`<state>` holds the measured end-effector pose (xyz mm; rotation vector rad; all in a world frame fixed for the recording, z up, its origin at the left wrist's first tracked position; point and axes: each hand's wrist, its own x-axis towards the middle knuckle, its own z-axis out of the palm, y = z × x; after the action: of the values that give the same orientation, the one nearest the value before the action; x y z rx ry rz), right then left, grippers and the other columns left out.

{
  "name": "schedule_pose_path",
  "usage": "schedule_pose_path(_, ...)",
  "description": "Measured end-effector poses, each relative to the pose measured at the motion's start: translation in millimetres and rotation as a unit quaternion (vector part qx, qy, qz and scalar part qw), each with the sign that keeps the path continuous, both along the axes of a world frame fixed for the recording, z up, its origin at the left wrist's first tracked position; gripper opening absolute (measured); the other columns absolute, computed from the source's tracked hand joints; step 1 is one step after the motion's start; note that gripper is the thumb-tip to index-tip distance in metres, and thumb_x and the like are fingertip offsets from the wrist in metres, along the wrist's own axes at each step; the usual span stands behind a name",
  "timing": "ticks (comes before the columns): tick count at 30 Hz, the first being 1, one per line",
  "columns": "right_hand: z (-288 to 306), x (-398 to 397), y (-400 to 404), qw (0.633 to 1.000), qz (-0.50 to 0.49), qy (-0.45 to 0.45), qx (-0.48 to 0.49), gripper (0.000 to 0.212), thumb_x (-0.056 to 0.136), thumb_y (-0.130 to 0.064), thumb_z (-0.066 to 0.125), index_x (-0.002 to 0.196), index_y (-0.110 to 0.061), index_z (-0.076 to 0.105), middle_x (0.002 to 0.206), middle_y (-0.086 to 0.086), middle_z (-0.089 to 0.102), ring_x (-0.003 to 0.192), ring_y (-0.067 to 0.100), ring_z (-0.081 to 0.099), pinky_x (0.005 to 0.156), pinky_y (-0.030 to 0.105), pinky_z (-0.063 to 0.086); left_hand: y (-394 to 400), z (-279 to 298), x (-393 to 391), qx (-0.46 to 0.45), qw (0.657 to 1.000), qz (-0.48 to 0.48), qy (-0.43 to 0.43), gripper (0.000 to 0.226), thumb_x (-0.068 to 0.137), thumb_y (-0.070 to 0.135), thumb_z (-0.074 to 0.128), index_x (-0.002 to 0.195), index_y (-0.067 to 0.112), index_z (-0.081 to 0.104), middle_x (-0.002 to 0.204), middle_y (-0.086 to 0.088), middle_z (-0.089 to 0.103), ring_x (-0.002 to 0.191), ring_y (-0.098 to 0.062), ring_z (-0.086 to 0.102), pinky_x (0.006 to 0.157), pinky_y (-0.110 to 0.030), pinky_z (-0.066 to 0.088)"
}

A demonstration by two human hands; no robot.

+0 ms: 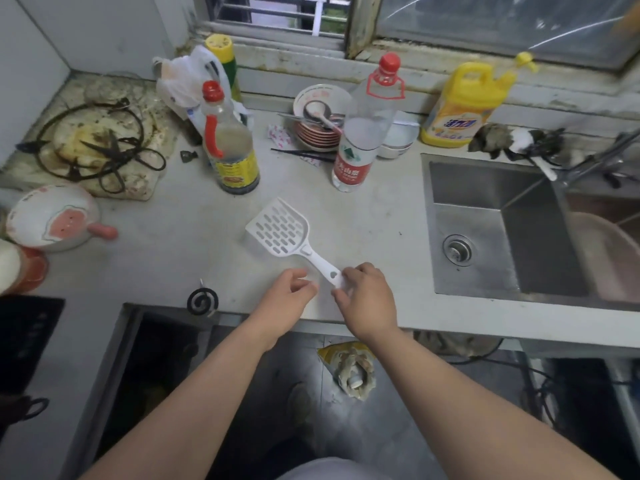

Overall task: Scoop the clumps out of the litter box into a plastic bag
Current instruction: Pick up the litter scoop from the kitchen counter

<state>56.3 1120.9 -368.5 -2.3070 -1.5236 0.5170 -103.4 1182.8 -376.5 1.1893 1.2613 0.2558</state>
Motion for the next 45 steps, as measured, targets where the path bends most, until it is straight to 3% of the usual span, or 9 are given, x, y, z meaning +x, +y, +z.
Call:
schedule_pose_path(4, 17, 8, -41, 0.999, -0.030, 0.009, 0.030, 0.017, 0.087, -0.031, 0.066, 0.094, -0.016, 0.065, 0.092, -0.001, 0.053, 0.089, 0.021, 0.051, 0.070, 0.031, 0.040, -22, 22, 32, -0.052, 0.992, 0.064, -0.091, 0.031, 0.103, 0.027, 0.059, 0.132, 0.018, 0.055, 0.124, 0.002, 0.069, 0.109, -0.009, 0.069, 0.090, -0.031, 0.058)
schedule_pose_path(10, 43, 34, -118, 0.992, -0.089, -0.017, 0.084, 0.021, 0.084, -0.035, 0.068, 0.090, -0.016, 0.065, 0.089, -0.001, 0.054, 0.085, 0.023, 0.052, 0.076, 0.038, 0.044, -78, 58, 90, -0.098, 0.971, 0.058, -0.212, 0.019, 0.109, 0.019, 0.046, 0.111, 0.010, 0.063, 0.106, -0.006, 0.078, 0.094, -0.017, 0.075, 0.086, -0.038, 0.060)
schedule_pose_path(12, 52, 45, -150, 0.989, -0.111, -0.028, 0.095, 0.021, 0.083, -0.035, 0.068, 0.089, -0.015, 0.065, 0.087, 0.000, 0.054, 0.084, 0.024, 0.052, 0.076, 0.041, 0.046, -102, 65, 111, -0.112, 0.964, 0.060, -0.231, 0.017, 0.110, 0.018, 0.045, 0.113, 0.009, 0.059, 0.113, -0.010, 0.075, 0.098, -0.021, 0.074, 0.083, -0.039, 0.061)
schedule_pose_path(16, 67, 67, -226, 0.986, -0.138, -0.027, 0.089, 0.026, 0.083, -0.043, 0.066, 0.095, -0.019, 0.066, 0.093, -0.003, 0.055, 0.090, 0.023, 0.052, 0.079, 0.040, 0.045, -165, 75, 149, -0.129, 0.959, 0.044, -0.250, 0.017, 0.109, 0.014, 0.045, 0.119, 0.006, 0.056, 0.123, -0.013, 0.071, 0.114, -0.025, 0.070, 0.094, -0.044, 0.058)
schedule_pose_path(23, 93, 105, -378, 0.975, -0.195, -0.060, 0.089, 0.042, 0.093, -0.058, 0.049, 0.094, -0.020, 0.065, 0.092, -0.002, 0.053, 0.092, 0.022, 0.051, 0.080, 0.041, 0.047, -307, 105, 214, -0.074, 0.973, -0.086, -0.202, 0.019, 0.108, 0.013, 0.047, 0.121, 0.007, 0.059, 0.117, -0.008, 0.075, 0.104, -0.021, 0.074, 0.076, -0.035, 0.063)
schedule_pose_path(27, 111, 128, -468, 0.951, -0.279, -0.070, 0.114, 0.044, 0.098, -0.054, 0.044, 0.104, -0.018, 0.068, 0.098, 0.001, 0.057, 0.097, 0.024, 0.053, 0.085, 0.041, 0.046, -386, 121, 252, -0.056, 0.962, -0.182, -0.197, 0.019, 0.108, 0.014, 0.047, 0.118, 0.007, 0.062, 0.114, -0.004, 0.077, 0.100, -0.018, 0.076, 0.073, -0.032, 0.063)
schedule_pose_path(30, 124, 141, -527, 0.930, -0.336, -0.071, 0.130, 0.039, 0.100, -0.049, 0.044, 0.105, -0.018, 0.067, 0.101, 0.001, 0.058, 0.100, 0.023, 0.053, 0.087, 0.038, 0.045, -436, 134, 278, -0.054, 0.946, -0.246, -0.203, 0.021, 0.107, 0.017, 0.049, 0.119, 0.006, 0.063, 0.106, -0.002, 0.079, 0.097, -0.019, 0.077, 0.074, -0.032, 0.063)
schedule_pose_path(35, 146, 159, -603, 0.901, -0.405, -0.080, 0.133, 0.035, 0.100, -0.048, 0.043, 0.099, -0.019, 0.063, 0.101, 0.000, 0.058, 0.100, 0.023, 0.052, 0.084, 0.040, 0.047, -507, 150, 314, -0.077, 0.920, -0.323, -0.207, 0.027, 0.105, 0.024, 0.051, 0.113, 0.001, 0.064, 0.082, -0.012, 0.076, 0.070, -0.023, 0.074, 0.062, -0.037, 0.061)
schedule_pose_path(45, 202, 221, -714, 0.831, -0.511, -0.170, 0.136, 0.030, 0.095, -0.037, 0.053, 0.117, -0.019, 0.062, 0.109, -0.001, 0.059, 0.107, 0.019, 0.054, 0.088, 0.036, 0.048, -606, 193, 407, -0.028, 0.841, -0.473, -0.261, 0.033, 0.096, 0.036, 0.059, 0.111, 0.007, 0.067, 0.092, -0.007, 0.078, 0.078, -0.021, 0.073, 0.065, -0.036, 0.057)
